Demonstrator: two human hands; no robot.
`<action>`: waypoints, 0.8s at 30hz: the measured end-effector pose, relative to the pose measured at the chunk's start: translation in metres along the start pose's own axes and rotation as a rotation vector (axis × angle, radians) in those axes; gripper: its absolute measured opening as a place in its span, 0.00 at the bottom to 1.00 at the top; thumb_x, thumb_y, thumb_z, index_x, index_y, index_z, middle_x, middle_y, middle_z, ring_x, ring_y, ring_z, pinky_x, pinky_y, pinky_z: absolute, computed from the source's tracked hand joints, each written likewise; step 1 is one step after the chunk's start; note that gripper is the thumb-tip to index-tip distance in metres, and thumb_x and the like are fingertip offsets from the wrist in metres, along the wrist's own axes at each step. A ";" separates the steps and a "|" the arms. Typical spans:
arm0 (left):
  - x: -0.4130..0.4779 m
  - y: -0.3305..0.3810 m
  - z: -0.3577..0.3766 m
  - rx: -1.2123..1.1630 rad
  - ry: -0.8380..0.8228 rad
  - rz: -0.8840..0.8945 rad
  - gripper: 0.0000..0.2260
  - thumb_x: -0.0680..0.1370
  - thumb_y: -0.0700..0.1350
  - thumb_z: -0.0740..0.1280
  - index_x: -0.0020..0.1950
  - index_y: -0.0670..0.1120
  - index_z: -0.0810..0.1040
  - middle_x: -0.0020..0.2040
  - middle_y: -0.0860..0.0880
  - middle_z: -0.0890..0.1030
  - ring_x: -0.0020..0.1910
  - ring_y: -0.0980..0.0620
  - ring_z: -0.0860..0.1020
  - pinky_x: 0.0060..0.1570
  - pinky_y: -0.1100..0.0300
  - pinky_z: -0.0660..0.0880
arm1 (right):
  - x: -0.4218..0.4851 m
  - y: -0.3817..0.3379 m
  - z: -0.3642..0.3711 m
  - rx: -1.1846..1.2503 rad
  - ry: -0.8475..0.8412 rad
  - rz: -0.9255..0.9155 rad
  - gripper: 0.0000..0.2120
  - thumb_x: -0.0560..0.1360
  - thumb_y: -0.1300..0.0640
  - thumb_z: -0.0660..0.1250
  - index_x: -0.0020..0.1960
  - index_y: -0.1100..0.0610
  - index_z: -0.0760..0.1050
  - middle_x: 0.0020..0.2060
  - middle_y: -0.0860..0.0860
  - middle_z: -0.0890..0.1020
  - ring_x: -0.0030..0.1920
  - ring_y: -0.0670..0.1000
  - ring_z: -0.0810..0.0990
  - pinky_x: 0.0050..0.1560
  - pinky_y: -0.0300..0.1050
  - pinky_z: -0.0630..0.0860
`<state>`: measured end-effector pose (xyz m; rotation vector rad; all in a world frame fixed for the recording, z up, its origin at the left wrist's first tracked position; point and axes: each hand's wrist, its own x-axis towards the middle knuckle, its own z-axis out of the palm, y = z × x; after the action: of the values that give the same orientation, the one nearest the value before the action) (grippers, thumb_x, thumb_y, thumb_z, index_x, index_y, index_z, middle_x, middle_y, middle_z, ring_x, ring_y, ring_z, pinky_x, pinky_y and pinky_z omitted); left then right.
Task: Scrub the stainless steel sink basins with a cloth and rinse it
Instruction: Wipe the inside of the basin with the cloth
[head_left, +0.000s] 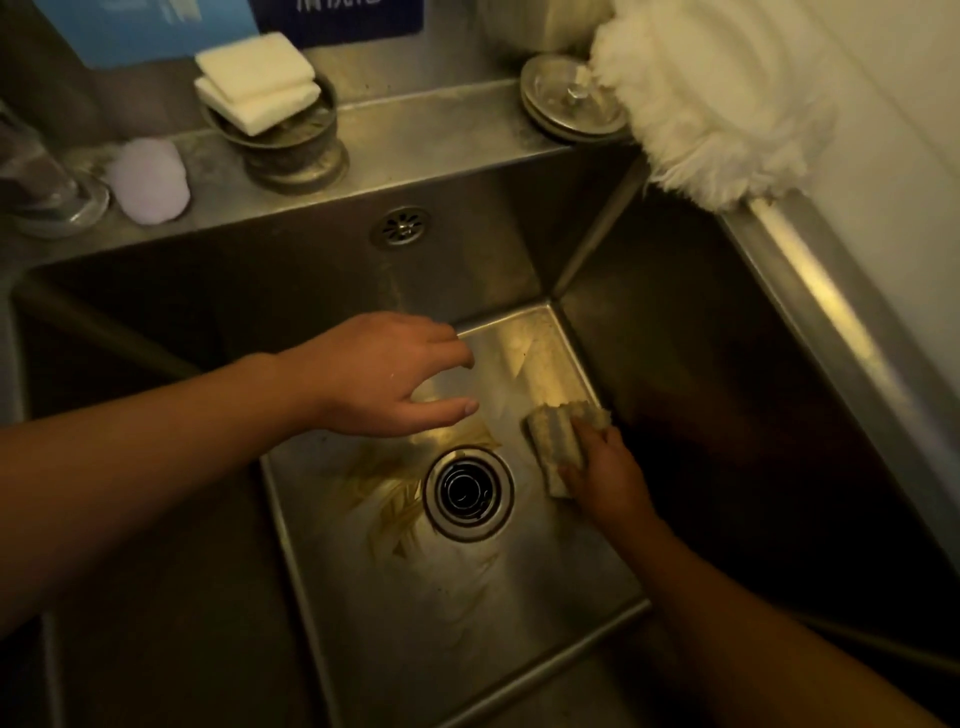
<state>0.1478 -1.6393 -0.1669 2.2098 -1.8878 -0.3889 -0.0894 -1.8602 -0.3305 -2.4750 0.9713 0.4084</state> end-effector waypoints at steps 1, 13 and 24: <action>0.000 0.000 0.001 0.005 -0.002 0.008 0.27 0.79 0.70 0.51 0.67 0.55 0.72 0.61 0.53 0.78 0.57 0.53 0.77 0.55 0.53 0.75 | 0.007 -0.001 -0.004 -0.019 -0.003 -0.009 0.33 0.75 0.51 0.69 0.77 0.50 0.62 0.71 0.60 0.65 0.68 0.63 0.70 0.66 0.52 0.69; 0.000 0.003 0.004 -0.014 -0.008 0.006 0.28 0.78 0.70 0.51 0.67 0.54 0.73 0.61 0.53 0.78 0.58 0.52 0.77 0.56 0.54 0.75 | -0.017 -0.006 -0.017 -0.056 -0.147 -0.211 0.30 0.77 0.53 0.67 0.77 0.50 0.62 0.74 0.56 0.66 0.70 0.58 0.70 0.67 0.43 0.65; 0.001 0.005 0.005 -0.033 0.009 0.030 0.27 0.79 0.70 0.50 0.65 0.55 0.74 0.60 0.54 0.79 0.57 0.52 0.78 0.54 0.53 0.76 | 0.005 0.002 -0.067 -0.105 -0.048 -0.178 0.32 0.75 0.56 0.70 0.76 0.51 0.64 0.64 0.58 0.71 0.60 0.61 0.75 0.60 0.49 0.71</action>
<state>0.1419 -1.6409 -0.1698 2.1552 -1.8938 -0.4012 -0.0796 -1.8980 -0.2762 -2.6065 0.7198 0.4685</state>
